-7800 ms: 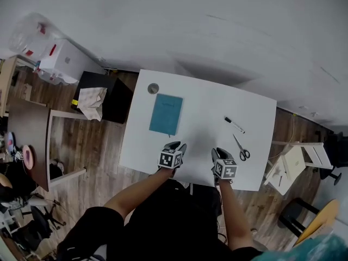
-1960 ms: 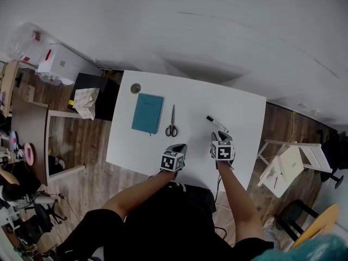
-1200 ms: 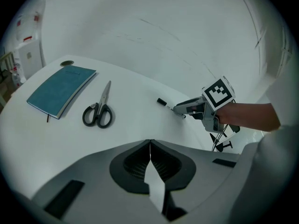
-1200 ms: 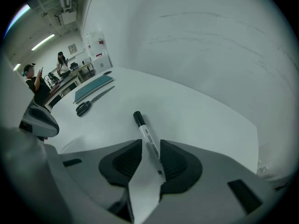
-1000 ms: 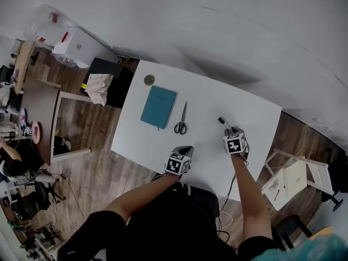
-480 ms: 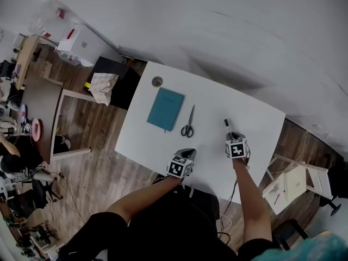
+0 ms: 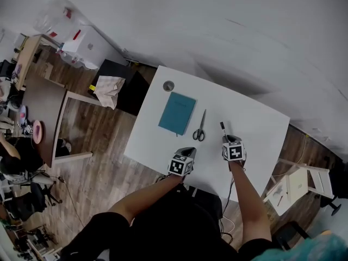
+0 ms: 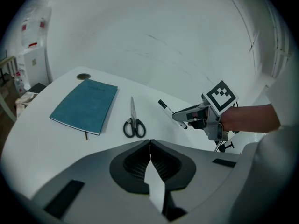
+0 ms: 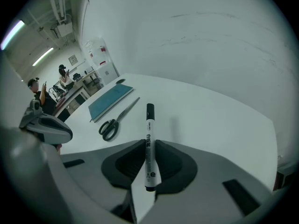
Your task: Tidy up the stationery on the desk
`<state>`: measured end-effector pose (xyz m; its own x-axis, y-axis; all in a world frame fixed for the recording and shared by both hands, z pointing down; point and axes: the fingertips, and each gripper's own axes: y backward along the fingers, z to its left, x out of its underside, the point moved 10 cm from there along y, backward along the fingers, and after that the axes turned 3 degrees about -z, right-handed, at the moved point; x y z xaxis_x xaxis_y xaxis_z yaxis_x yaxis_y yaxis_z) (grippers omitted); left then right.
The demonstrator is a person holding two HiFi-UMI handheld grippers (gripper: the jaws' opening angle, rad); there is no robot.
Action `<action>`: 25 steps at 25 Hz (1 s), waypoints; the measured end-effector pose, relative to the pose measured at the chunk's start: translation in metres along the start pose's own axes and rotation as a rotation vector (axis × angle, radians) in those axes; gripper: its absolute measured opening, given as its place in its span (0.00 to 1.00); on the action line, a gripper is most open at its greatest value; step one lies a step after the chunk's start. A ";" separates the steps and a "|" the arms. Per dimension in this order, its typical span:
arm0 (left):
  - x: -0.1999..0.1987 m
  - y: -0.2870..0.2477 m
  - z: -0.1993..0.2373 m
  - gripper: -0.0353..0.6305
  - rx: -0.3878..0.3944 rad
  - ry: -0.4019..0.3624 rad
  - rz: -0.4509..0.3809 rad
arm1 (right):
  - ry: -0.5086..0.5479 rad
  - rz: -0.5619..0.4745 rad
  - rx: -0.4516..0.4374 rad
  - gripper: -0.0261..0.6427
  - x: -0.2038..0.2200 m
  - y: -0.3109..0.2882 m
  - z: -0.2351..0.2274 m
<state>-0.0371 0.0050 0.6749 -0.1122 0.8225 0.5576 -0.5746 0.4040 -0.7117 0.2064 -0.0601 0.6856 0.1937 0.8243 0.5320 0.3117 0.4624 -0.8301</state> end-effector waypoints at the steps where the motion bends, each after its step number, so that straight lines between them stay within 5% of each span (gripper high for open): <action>1: -0.001 0.005 0.007 0.07 0.001 0.002 -0.001 | -0.014 -0.006 -0.004 0.16 -0.005 -0.002 0.009; 17: -0.031 0.037 0.106 0.07 0.051 0.020 -0.014 | -0.428 -0.105 -0.039 0.16 -0.058 -0.052 0.129; 25: -0.041 0.040 0.144 0.07 0.071 0.011 -0.020 | -0.588 -0.114 0.054 0.16 -0.071 -0.087 0.141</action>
<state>-0.1728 -0.0700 0.6852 -0.0914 0.8192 0.5662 -0.6327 0.3913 -0.6683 0.0338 -0.1133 0.6965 -0.3896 0.8041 0.4490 0.2498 0.5615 -0.7889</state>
